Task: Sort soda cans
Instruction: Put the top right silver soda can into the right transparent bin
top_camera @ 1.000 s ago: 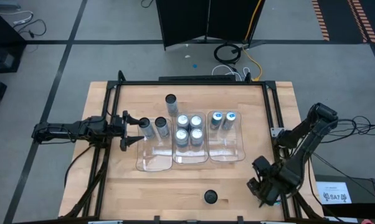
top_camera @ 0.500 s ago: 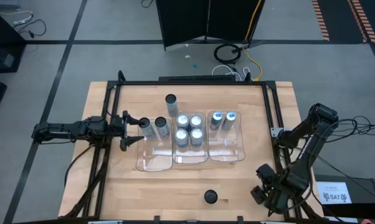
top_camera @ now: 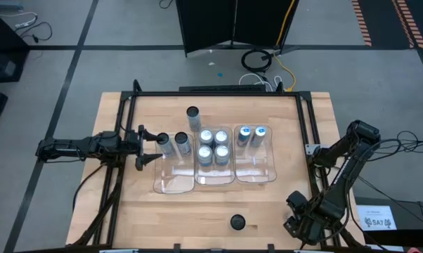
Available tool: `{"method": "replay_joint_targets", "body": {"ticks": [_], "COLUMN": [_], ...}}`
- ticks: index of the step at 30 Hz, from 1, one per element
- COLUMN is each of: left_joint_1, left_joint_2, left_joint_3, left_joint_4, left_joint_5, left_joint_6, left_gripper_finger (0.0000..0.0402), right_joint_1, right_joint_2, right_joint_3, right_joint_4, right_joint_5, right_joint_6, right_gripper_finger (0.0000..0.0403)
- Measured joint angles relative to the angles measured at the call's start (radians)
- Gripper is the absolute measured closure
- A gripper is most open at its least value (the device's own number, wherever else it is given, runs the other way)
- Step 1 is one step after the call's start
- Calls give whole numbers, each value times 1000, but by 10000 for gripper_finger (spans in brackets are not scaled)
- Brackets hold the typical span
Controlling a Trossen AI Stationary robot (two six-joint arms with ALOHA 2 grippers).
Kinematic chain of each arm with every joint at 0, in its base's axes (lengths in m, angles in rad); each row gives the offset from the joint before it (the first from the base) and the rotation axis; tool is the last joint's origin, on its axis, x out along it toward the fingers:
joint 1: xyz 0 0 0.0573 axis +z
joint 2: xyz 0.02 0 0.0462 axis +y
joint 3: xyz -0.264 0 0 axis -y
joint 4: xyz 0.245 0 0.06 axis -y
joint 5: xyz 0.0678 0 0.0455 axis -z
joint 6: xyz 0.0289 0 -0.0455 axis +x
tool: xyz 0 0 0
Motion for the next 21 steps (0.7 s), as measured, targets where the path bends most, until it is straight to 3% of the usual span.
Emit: {"method": "replay_joint_targets", "body": {"ticks": [10,18,21], "left_joint_1": [0,0,0], "left_joint_2": [0,0,0], "left_joint_3": [0,0,0], "left_joint_4": [0,0,0], "left_joint_5": [0,0,0], "left_joint_6": [0,0,0], "left_gripper_finger": [39,39,39], "right_joint_1": [0,-11,-11], "right_joint_2": [-1,-3,-15], "right_joint_3": [0,1,0], "right_joint_4": [-33,-62,-60], "right_joint_5": [25,81,162], "right_joint_6": [-39,-74,-106], "right_gripper_finger": [188,174,173]}}
